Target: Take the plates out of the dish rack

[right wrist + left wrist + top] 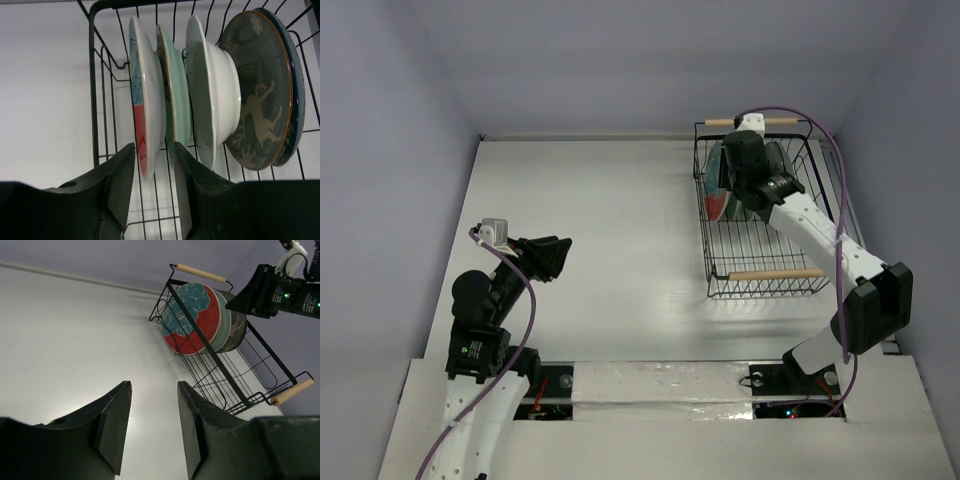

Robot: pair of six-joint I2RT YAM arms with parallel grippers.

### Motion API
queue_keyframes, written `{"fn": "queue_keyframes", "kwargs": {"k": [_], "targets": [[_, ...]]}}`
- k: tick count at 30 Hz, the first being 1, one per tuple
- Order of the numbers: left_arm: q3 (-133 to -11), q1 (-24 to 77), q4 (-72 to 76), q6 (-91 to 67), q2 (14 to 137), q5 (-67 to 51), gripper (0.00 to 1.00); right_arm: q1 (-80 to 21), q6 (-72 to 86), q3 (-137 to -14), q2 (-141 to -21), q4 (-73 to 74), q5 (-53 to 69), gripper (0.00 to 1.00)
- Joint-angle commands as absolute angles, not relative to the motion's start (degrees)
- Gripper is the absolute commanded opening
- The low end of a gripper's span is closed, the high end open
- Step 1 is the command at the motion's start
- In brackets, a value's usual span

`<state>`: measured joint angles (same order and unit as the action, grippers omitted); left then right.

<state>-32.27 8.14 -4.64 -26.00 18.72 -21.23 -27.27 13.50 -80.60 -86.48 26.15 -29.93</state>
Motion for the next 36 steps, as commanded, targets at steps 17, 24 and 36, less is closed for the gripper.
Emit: {"fn": "queue_keyframes", "kwargs": {"k": [17, 24, 36], "targets": [[-33.13, 7.91, -2.64, -25.84, 18.19, -22.24, 0.40, -25.49, 10.72, -88.86, -97.64, 23.55, -34.80, 0.40], [-33.05, 7.91, -2.64, -25.84, 17.93, -22.24, 0.40, -25.49, 10.28, -88.24, -98.62, 21.10, -38.93, 0.35], [-33.22, 7.91, -2.99, -25.93, 17.14, -21.53, 0.40, -25.49, 9.14, -90.00, -98.09, 22.06, -40.17, 0.00]]}}
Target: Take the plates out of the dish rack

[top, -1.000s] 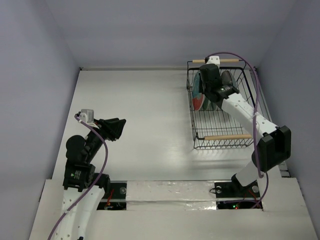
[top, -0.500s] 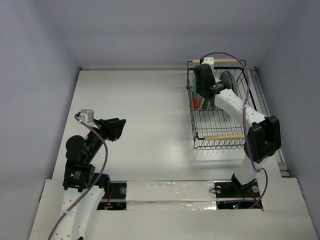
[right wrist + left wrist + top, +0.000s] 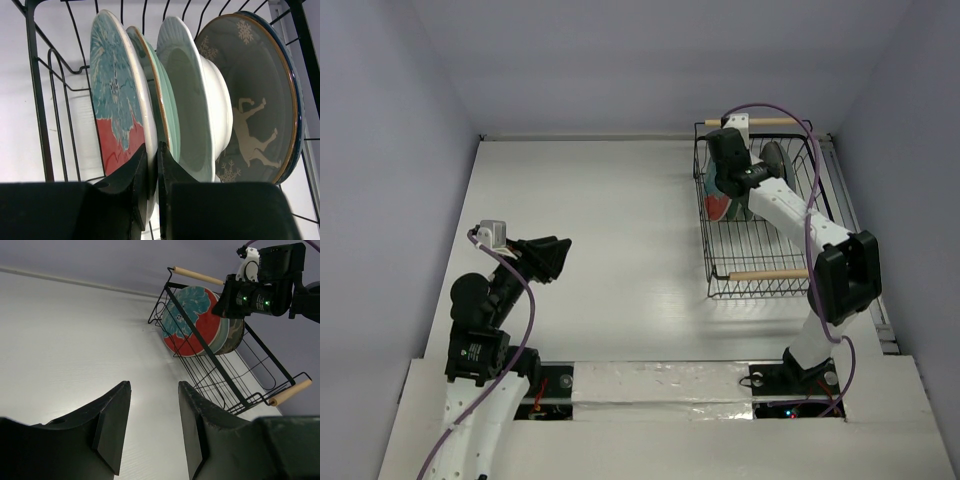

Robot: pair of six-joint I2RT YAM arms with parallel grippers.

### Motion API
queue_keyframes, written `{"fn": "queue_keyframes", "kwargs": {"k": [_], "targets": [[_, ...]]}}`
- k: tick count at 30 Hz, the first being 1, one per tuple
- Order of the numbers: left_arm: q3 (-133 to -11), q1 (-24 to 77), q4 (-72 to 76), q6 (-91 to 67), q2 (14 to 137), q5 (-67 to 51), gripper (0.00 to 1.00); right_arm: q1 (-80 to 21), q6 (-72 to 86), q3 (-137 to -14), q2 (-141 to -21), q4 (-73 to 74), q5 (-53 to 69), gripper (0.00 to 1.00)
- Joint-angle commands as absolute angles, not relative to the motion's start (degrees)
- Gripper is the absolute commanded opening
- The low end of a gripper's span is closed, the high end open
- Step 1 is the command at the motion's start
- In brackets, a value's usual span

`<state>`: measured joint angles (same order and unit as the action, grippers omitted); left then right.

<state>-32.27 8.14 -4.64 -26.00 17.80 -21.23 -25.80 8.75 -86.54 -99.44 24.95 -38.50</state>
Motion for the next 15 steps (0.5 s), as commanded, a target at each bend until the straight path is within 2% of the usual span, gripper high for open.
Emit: {"fn": "queue_keyframes", "kwargs": {"k": [1, 15], "targets": [[-33.14, 7.91, -2.99, -25.84, 17.23, -21.45, 0.40, -25.49, 8.88, -90.00, -97.56, 21.97, -40.25, 0.00], [-33.13, 7.91, -2.99, -25.93, 17.05, -21.27, 0.40, -26.54, 2.12, -93.78, -89.74, 20.66, -43.94, 0.00]]}}
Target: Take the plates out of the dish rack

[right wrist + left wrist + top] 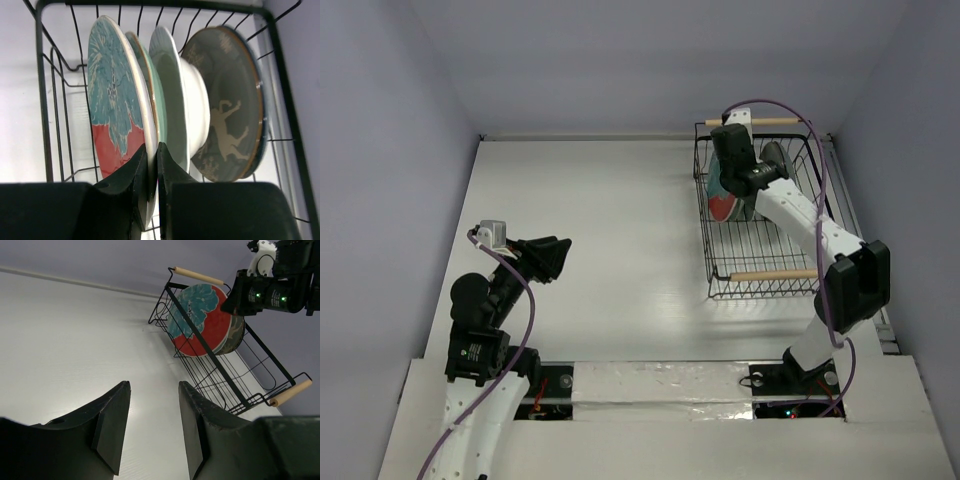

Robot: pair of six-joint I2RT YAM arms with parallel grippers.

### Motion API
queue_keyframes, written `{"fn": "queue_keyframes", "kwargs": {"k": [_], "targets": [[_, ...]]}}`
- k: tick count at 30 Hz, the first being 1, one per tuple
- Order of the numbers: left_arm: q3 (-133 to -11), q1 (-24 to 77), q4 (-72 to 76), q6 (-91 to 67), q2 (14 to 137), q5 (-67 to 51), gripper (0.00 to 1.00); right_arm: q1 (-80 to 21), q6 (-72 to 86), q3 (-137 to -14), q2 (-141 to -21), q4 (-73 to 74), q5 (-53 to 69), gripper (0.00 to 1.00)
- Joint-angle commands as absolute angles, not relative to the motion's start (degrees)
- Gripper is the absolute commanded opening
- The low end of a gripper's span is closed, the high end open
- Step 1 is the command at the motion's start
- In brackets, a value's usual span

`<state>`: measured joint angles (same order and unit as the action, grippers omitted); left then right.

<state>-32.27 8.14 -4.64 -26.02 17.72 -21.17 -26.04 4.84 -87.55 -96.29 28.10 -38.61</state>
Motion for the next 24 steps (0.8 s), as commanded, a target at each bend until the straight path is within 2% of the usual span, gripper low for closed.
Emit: {"fn": "queue_keyframes", "kwargs": {"k": [1, 9, 14, 24], "targets": [[-33.13, 7.91, -2.99, -25.93, 17.05, -21.36, 0.40, -26.54, 1.50, -94.04, -89.65, 20.65, -43.95, 0.00], [-33.13, 7.91, -2.99, -25.93, 17.49, -21.36, 0.41, -27.07, 1.76, -96.06, -86.76, 22.41, -46.40, 0.00], [-33.05, 7.91, -2.99, -26.02, 17.84, -21.36, 0.41, -27.07, 5.26, -96.77, -79.74, 23.91, -44.92, 0.00], [-33.13, 7.91, -2.99, -26.10, 18.02, -21.09, 0.41, -27.07, 12.74, -92.03, -68.21, 18.03, -25.70, 0.00]]}}
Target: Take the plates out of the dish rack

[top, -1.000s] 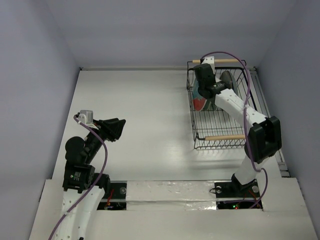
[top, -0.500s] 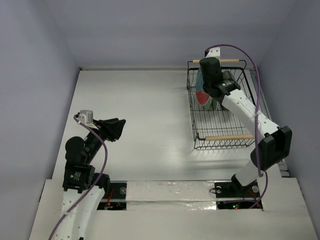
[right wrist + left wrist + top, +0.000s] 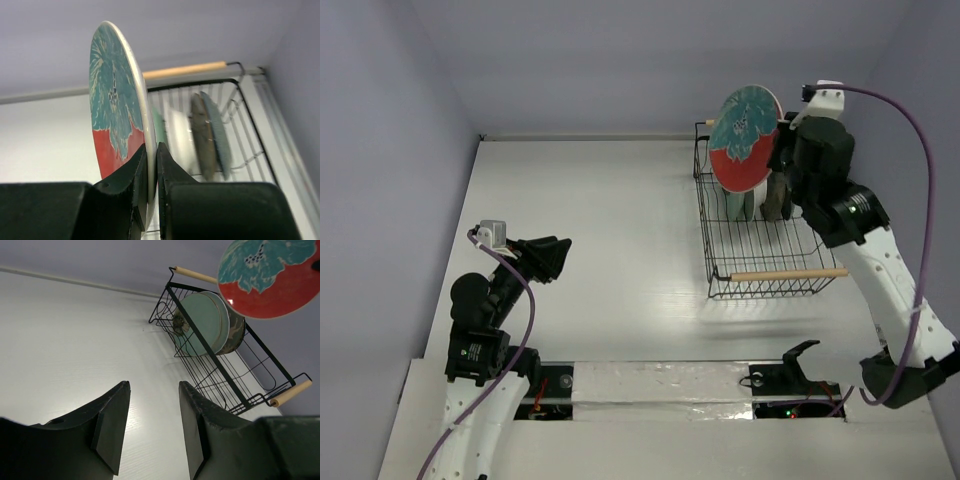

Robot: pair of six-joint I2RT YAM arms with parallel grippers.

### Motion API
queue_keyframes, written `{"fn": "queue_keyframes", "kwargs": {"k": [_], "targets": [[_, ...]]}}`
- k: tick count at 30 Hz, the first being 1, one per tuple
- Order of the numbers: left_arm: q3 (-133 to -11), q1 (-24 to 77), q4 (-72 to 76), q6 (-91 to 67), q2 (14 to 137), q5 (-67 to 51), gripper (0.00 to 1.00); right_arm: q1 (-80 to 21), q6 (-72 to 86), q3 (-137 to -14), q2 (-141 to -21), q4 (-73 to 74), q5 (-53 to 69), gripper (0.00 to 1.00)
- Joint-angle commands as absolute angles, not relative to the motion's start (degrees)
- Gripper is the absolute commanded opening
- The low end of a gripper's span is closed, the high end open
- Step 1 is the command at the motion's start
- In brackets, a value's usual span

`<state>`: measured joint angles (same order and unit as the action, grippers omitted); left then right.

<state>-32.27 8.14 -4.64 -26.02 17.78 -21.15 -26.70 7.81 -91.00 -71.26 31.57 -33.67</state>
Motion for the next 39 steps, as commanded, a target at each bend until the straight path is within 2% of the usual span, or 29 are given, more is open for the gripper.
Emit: {"fn": "queue_keyframes", "kwargs": {"k": [1, 4, 9, 17, 25, 35, 37, 38, 39], "targets": [[-33.13, 7.91, -2.99, -26.02, 18.10, -21.09, 0.41, -27.07, 13.88, -90.98, -67.16, 17.06, -23.40, 0.00], [-33.05, 7.91, -2.99, -26.19, 18.19, -21.09, 0.41, -27.59, 20.62, -87.99, -67.06, 10.23, -10.51, 0.00], [-33.13, 7.38, -3.25, -26.19, 17.84, -20.48, 0.41, -32.67, 28.03, -86.66, -74.25, 2.66, -3.00, 0.00], [-33.57, 7.38, -4.83, -26.37, 14.33, -15.83, 0.40, -42.26, 34.97, -92.54, -92.35, -5.27, -2.55, 0.00], [-33.66, 7.38, -5.10, -26.54, 14.85, -14.94, 0.40, -45.44, 40.16, -101.07, -112.47, -6.68, -0.96, 0.00], [-33.40, 7.38, -4.57, -26.54, 15.47, -15.73, 0.40, -45.44, 41.75, -101.25, -120.85, -5.89, -2.02, 0.00], [-33.40, 7.38, -4.57, -26.54, 15.47, -15.73, 0.40, -45.44, 42.19, -100.11, -121.81, -5.71, -2.02, 0.07], [-33.31, 7.38, -4.66, -26.54, 15.38, -15.65, 0.40, -45.44, 42.36, -99.76, -122.16, -5.45, -1.93, 0.19], [-33.40, 7.38, -4.66, -26.63, 15.38, -15.56, 0.40, -45.44, 42.36, -99.32, -122.34, -5.10, -2.11, 0.24]]}}
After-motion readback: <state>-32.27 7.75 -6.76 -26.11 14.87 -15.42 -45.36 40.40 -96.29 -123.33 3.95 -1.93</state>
